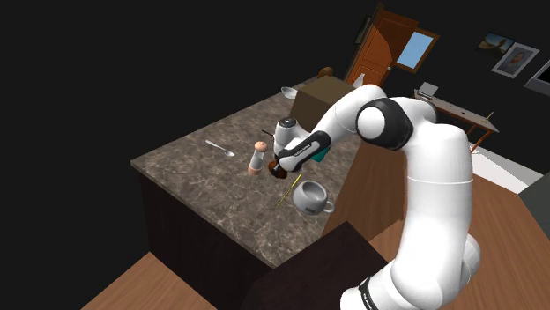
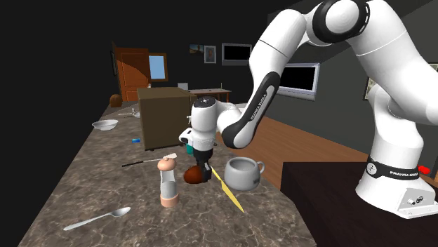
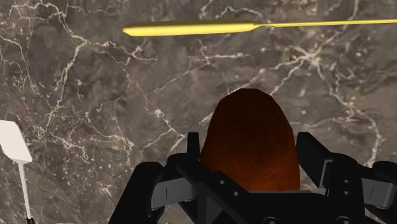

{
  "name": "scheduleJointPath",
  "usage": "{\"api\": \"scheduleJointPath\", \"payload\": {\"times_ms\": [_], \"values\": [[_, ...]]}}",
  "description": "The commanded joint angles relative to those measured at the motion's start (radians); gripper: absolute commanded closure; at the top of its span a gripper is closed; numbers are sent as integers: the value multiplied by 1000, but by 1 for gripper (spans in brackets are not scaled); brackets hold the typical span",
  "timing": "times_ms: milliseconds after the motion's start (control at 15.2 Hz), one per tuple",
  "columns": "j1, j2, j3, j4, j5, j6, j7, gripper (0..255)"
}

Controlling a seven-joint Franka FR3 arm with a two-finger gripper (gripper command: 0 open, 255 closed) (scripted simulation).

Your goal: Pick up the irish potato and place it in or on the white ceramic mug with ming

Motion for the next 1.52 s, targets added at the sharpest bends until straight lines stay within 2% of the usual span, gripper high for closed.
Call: {"api": "scheduleJointPath", "payload": {"times_ms": [0,1386,1452], "values": [[-4,-27,6,-10,6,-16,-11,255],[-34,-246,58,-41,88,-196,-125,255],[-42,-274,52,-86,81,-176,-128,255]]}}
